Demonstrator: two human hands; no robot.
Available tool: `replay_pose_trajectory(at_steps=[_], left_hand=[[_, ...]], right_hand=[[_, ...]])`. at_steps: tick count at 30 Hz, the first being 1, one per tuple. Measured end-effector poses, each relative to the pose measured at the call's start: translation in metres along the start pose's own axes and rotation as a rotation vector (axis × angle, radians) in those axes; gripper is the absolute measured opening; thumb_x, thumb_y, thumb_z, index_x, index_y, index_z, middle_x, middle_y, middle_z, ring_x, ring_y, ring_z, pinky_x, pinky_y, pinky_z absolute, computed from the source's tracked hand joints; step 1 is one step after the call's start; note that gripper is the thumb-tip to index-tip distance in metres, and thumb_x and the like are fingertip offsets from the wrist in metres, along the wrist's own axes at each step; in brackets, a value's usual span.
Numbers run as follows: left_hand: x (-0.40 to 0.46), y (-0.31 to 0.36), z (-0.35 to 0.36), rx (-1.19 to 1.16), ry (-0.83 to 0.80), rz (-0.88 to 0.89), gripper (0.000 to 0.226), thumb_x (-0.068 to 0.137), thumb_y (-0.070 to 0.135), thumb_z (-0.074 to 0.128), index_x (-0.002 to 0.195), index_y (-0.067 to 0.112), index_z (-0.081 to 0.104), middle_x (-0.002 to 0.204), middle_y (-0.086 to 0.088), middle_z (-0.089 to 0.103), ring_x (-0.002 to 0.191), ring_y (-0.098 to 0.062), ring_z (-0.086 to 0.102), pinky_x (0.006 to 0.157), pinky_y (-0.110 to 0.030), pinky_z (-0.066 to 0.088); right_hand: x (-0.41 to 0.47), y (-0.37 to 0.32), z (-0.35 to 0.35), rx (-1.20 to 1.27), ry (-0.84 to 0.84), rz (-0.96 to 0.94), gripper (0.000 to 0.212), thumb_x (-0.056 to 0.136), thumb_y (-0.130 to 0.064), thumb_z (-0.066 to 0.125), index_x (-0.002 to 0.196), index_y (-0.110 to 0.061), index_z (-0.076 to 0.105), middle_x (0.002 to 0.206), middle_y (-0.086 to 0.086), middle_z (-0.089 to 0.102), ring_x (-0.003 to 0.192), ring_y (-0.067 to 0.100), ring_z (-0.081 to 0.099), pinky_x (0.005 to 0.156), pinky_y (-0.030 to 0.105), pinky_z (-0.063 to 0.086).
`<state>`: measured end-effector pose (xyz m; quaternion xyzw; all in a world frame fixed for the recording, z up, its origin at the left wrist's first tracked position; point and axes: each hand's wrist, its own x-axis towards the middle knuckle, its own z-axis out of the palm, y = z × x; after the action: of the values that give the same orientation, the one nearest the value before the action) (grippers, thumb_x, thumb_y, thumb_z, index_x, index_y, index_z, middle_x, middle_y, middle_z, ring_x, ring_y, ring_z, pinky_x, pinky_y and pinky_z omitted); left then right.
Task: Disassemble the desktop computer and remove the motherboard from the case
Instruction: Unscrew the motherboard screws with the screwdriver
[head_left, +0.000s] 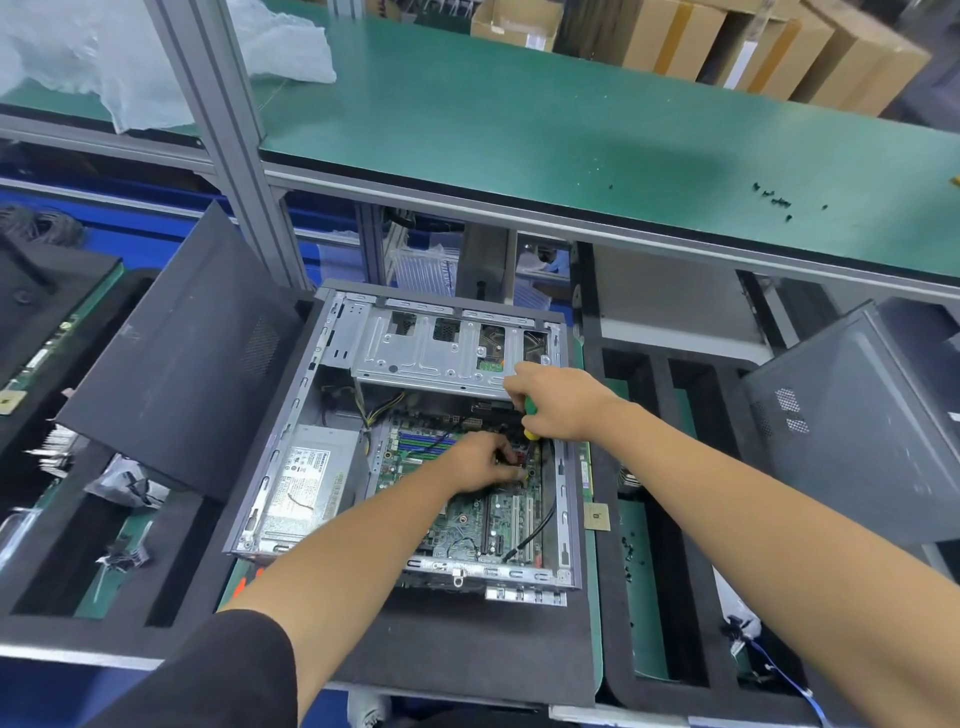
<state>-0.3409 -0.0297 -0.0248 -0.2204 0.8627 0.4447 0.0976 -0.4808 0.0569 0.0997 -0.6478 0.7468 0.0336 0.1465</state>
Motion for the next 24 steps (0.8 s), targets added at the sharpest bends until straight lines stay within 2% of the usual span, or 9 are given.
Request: replay_pose_trajectory(at_steps=[2,5,10,13,17,21,24], left_hand=[[0.002,0.004,0.002,0.021,0.030,-0.016,0.036,0.086,0.045,0.077,0.105,0.015,0.073,0.074,0.011,0.056,0.073,-0.012,0.055,0.054,-0.020,0.035],[0.005,0.009,0.006,0.053,0.062,-0.056,0.033,0.086,0.044,0.077,0.101,0.014,0.075,0.090,0.000,0.069,0.081,-0.017,0.063,0.069,-0.026,0.048],[0.007,0.019,0.011,-0.042,0.173,-0.041,0.022,0.088,0.029,0.075,0.097,0.008,0.075,0.083,-0.004,0.067,0.081,-0.023,0.064,0.069,-0.030,0.049],[0.006,0.018,0.011,-0.045,0.223,-0.040,0.021,0.092,0.024,0.069,0.099,0.004,0.068,0.092,-0.011,0.069,0.088,-0.029,0.065,0.075,-0.036,0.051],[0.001,0.013,0.010,0.041,0.238,-0.021,0.026,0.095,0.026,0.068,0.108,0.006,0.060,0.104,-0.010,0.065,0.095,-0.027,0.061,0.081,-0.039,0.052],[0.000,0.012,0.008,0.051,0.224,0.061,0.015,0.089,0.006,0.062,0.103,0.011,0.063,0.095,-0.002,0.066,0.095,-0.028,0.064,0.076,-0.035,0.051],[0.000,0.017,0.009,0.095,0.157,0.112,0.024,0.088,0.006,0.061,0.111,0.013,0.067,0.096,-0.005,0.069,0.093,-0.030,0.065,0.077,-0.036,0.052]], right_hand=[[0.000,0.000,0.000,0.027,0.010,0.013,0.016,0.080,-0.014,0.062,0.086,-0.023,0.050,0.088,-0.008,0.041,0.072,0.018,0.051,0.056,0.032,0.036],[0.000,0.001,0.000,0.054,0.019,0.029,0.016,0.080,-0.012,0.062,0.085,-0.022,0.049,0.087,-0.008,0.041,0.073,0.018,0.050,0.058,0.035,0.041],[-0.002,0.004,0.002,0.039,0.028,0.031,0.019,0.077,-0.013,0.063,0.083,-0.023,0.048,0.087,-0.007,0.043,0.077,0.021,0.052,0.057,0.034,0.040],[-0.002,0.005,0.003,0.045,0.028,0.048,0.018,0.073,-0.014,0.063,0.081,-0.023,0.049,0.086,-0.007,0.045,0.078,0.021,0.054,0.055,0.032,0.038],[-0.001,0.007,0.008,0.047,0.006,0.048,0.017,0.070,-0.015,0.063,0.079,-0.023,0.050,0.085,-0.008,0.046,0.079,0.021,0.055,0.053,0.030,0.034],[0.000,0.008,0.010,0.065,0.016,0.069,0.017,0.074,-0.016,0.062,0.079,-0.025,0.048,0.086,-0.008,0.045,0.078,0.020,0.054,0.053,0.031,0.035],[0.000,0.008,0.010,0.066,0.010,0.070,0.017,0.076,-0.018,0.062,0.079,-0.026,0.047,0.086,-0.007,0.046,0.078,0.021,0.055,0.053,0.030,0.032]])
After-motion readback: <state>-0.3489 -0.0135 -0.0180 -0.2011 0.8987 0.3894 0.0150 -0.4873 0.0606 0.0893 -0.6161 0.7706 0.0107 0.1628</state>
